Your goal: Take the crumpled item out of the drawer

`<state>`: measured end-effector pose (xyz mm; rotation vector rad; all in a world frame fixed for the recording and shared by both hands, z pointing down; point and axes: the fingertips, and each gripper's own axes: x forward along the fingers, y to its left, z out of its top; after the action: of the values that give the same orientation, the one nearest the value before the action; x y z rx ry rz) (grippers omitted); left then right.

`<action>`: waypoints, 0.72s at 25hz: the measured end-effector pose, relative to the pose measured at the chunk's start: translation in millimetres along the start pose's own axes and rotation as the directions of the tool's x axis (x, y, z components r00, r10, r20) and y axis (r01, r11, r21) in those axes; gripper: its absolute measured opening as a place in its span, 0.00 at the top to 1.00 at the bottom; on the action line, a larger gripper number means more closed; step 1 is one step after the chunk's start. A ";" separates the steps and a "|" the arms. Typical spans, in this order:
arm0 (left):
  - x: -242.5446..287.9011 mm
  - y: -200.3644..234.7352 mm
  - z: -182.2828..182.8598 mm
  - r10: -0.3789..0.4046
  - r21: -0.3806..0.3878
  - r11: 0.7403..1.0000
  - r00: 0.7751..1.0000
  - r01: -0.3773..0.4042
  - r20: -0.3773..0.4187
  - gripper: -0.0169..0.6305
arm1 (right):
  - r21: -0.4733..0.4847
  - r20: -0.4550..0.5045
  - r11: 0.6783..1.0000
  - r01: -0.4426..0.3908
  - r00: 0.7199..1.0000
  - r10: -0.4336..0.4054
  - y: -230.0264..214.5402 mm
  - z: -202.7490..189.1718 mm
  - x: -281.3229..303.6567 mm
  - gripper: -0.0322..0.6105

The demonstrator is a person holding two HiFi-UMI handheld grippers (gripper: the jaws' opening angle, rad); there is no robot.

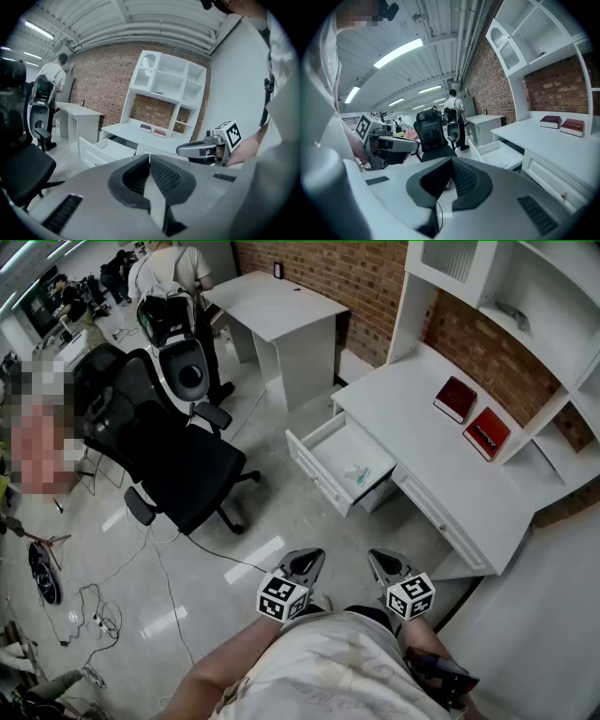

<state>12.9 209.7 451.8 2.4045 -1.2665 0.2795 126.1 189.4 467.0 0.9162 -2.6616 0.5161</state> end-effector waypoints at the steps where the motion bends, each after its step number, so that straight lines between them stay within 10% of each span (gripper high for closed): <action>1: -1.2 -4.1 -0.5 -0.005 0.002 1.000 1.000 0.005 -0.001 0.93 | -0.001 0.001 1.000 0.003 1.000 -0.003 1.5 -1.1 -3.2 0.91; 18: -1.8 -69.5 -3.7 -0.064 0.024 0.998 0.998 0.063 0.017 0.93 | 0.009 0.012 0.997 0.076 0.997 -0.076 2.6 -21.1 -72.9 0.91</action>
<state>69.2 247.8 436.4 2.4668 -1.1982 0.2560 182.9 239.0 458.3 1.0220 -2.6260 0.5063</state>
